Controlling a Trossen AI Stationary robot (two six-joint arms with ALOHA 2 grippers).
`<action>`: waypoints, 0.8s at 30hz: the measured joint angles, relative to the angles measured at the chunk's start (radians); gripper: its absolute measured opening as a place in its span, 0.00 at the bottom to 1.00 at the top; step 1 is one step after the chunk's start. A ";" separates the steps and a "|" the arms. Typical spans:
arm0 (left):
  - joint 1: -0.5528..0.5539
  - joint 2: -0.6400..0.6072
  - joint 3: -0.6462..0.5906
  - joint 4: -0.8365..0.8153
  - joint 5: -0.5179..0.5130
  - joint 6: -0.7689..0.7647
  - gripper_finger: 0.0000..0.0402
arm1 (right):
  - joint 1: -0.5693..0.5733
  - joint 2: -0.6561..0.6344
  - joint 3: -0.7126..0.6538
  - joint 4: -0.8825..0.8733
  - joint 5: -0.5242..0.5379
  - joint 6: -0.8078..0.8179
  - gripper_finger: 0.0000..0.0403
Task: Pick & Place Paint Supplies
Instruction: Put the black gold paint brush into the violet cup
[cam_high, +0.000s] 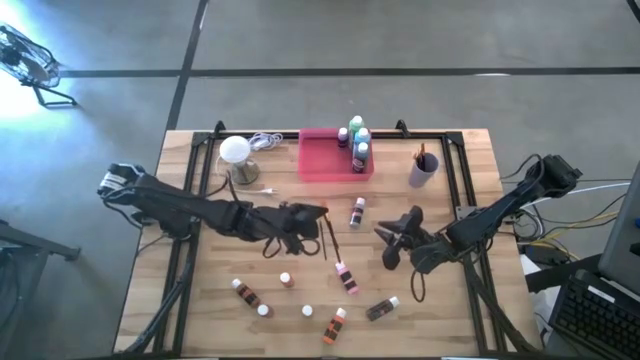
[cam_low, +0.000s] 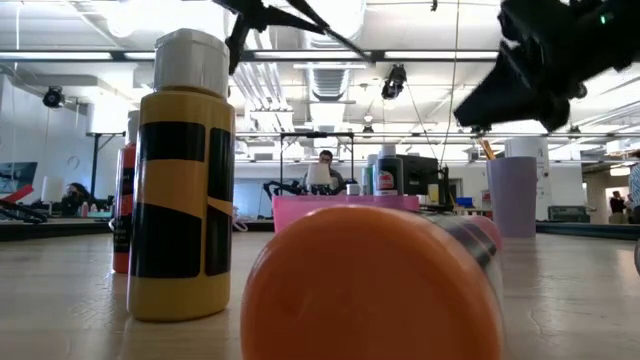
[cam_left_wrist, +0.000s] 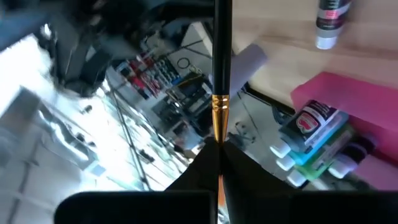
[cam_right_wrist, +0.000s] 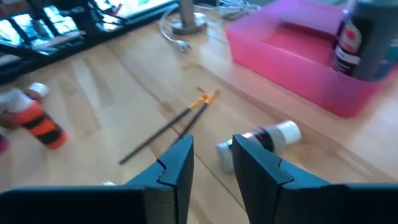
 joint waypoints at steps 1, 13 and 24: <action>0.000 0.010 0.000 0.002 0.000 0.026 0.02 | 0.000 0.000 0.013 0.000 -0.003 -0.010 0.27; 0.000 0.160 0.000 0.181 -0.106 0.371 0.02 | 0.001 -0.013 0.139 0.001 -0.037 -0.169 0.35; -0.074 0.165 -0.005 0.250 -0.078 0.444 0.02 | -0.004 -0.096 0.132 0.144 -0.043 -0.320 0.44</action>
